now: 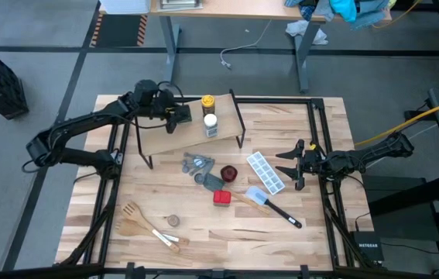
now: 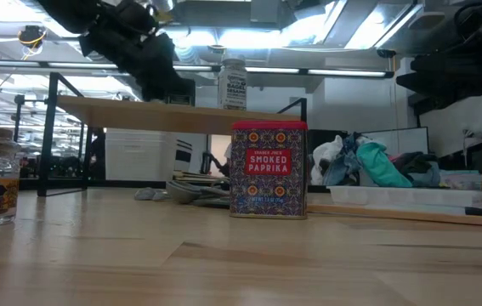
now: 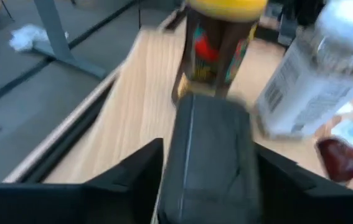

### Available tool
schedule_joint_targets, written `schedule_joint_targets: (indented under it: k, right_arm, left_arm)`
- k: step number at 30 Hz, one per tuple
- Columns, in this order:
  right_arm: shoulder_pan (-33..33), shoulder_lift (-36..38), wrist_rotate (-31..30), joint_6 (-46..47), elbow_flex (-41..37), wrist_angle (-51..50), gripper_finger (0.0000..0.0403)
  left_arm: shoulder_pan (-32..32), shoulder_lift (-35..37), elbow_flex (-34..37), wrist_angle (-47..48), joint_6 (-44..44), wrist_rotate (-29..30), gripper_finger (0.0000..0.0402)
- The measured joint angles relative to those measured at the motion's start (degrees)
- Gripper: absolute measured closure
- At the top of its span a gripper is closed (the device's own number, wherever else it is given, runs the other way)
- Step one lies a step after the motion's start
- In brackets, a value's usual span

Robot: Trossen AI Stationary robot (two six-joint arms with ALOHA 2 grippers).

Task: Shelf spices
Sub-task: Put the green seasoning can on the shelf

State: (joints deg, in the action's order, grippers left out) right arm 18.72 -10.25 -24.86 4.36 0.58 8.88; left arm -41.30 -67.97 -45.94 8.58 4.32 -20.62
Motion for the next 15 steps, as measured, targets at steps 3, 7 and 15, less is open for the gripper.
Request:
schedule_joint_targets:
  k: [3, 7, 15]
  right_arm:
    - [0.0, 0.0, 0.0, 0.0, 0.0, 0.0, 0.0182]
    - [0.0, 0.0, 0.0, 0.0, 0.0, -0.1, 0.0182]
    - [0.0, 0.0, 0.0, 0.2, 0.0, 0.0, 0.0182]
  left_arm:
    - [0.0, 0.2, -0.2, -1.3, -0.5, 0.0, 0.018]
    - [0.0, 0.1, -0.1, -2.6, -1.4, -0.1, 0.017]
    - [0.1, 2.5, -0.1, -9.1, -3.9, -0.2, 0.0168]
